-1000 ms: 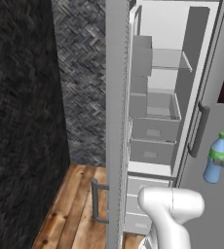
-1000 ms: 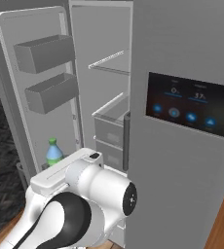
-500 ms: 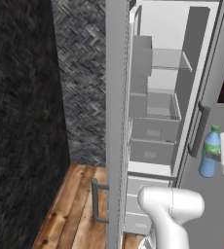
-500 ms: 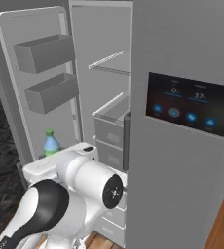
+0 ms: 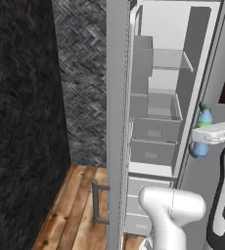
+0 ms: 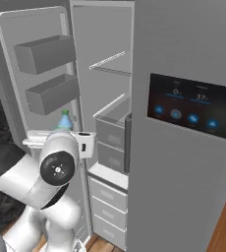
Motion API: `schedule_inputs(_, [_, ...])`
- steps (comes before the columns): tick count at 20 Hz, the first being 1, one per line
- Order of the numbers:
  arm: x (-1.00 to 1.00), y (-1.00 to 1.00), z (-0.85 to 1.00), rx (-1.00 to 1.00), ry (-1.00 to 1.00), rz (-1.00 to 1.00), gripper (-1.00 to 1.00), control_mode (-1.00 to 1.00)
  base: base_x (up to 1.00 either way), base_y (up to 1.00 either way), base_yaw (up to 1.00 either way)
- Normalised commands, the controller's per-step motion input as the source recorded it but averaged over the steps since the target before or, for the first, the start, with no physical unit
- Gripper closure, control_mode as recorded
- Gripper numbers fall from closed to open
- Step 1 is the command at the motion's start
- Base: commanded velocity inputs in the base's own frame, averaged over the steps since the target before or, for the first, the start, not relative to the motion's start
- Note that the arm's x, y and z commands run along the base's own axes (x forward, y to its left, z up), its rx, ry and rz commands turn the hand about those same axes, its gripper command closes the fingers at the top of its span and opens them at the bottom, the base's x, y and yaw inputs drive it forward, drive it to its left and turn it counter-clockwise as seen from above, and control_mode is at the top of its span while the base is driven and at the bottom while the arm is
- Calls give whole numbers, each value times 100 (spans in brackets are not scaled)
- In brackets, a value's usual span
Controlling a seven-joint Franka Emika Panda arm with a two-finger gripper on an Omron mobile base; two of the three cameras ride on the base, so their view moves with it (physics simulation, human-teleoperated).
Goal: Take the bottled waters from the counter and place them in the freezer to freeze. Close the freezer door after placing the bottles.
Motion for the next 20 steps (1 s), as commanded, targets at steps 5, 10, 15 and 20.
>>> schedule_inputs(5, [41,35,-25,-3,-5,-65,100,-100,0,0,0])
schedule_inputs(10, [44,6,-25,0,-8,-36,100,-100,0,0,0])
schedule_inputs(15, [39,0,-50,-4,-13,-15,100,-100,0,0,0])
schedule_inputs(20, [16,-2,-48,-11,0,-1,100,-100,0,0,0])
